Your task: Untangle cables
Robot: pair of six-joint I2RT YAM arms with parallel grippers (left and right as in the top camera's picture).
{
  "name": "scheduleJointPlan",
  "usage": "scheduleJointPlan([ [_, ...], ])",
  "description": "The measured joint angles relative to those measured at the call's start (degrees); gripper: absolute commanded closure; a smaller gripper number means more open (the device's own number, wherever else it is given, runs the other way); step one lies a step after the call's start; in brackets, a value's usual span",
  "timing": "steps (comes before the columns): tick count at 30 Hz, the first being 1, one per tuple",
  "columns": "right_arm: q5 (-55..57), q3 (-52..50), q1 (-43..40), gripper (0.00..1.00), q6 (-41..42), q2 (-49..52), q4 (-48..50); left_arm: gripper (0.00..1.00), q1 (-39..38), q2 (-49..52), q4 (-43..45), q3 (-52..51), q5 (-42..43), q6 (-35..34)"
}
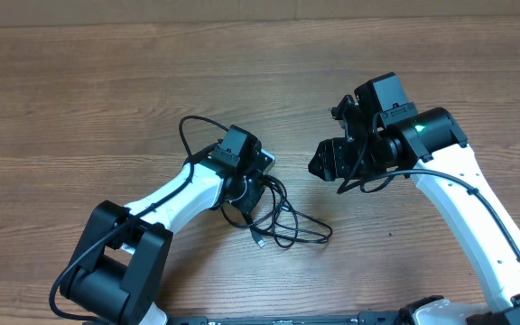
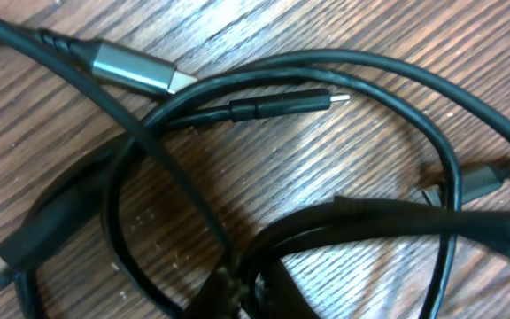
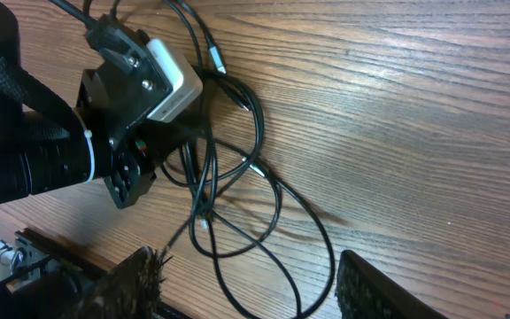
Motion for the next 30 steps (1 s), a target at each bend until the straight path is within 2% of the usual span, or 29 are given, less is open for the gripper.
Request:
scheduleJointPlan([
  [6,0.0,0.0,0.0,0.32,0.0,0.0,0.8,0.96,0.0,0.0,-4.7,5.5,0.0,-1.0],
  [17,0.0,-0.1,0.0,0.28,0.0,0.0,7.7,0.96,0.0,-5.2,-22.4,29.8,0.1,-1.9],
  [22,0.0,-0.1,0.0,0.28,0.0,0.0,11.6,0.96,0.0,-6.3,-25.7,32.9,1.9,-1.9],
  [30,0.0,-0.1,0.0,0.28,-0.1,0.0,15.2,0.96,0.0,-7.2,-26.1,34.8,6.4,-1.9],
])
